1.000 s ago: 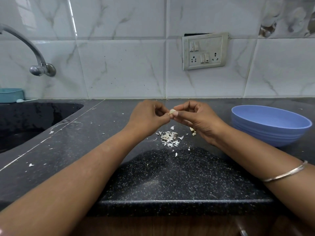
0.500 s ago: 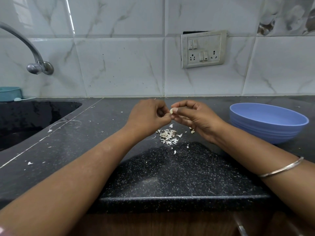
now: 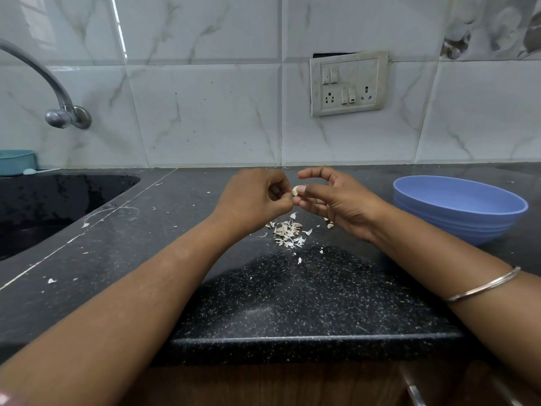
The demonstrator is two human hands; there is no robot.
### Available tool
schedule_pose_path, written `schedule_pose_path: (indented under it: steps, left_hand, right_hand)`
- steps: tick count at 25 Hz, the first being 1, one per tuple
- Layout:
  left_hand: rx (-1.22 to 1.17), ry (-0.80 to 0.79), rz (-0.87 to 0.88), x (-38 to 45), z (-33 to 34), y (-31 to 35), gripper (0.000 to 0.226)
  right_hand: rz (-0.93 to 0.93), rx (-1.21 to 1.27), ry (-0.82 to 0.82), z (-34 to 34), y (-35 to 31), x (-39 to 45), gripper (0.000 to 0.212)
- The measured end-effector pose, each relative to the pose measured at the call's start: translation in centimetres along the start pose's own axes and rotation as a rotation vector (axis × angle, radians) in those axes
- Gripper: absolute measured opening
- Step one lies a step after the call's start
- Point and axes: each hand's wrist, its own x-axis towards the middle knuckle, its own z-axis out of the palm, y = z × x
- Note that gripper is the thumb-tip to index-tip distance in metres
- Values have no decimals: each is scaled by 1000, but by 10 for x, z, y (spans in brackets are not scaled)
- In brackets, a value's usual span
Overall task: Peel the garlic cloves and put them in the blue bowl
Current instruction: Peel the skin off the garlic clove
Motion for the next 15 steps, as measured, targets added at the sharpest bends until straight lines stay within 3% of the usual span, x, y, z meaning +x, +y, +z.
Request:
schedule_pose_path:
  steps: [6, 9, 15]
  left_hand:
    - [5, 43, 26, 1, -1, -2, 8]
    - [12, 56, 21, 1, 0, -3, 7]
    - [19, 131, -132, 5, -6, -20, 7]
  right_hand:
    - [10, -4, -33, 2, -1, 0, 35]
    - [-8, -44, -52, 2, 0, 0, 24]
    - [-32, -113, -79, 3, 4, -1, 11]
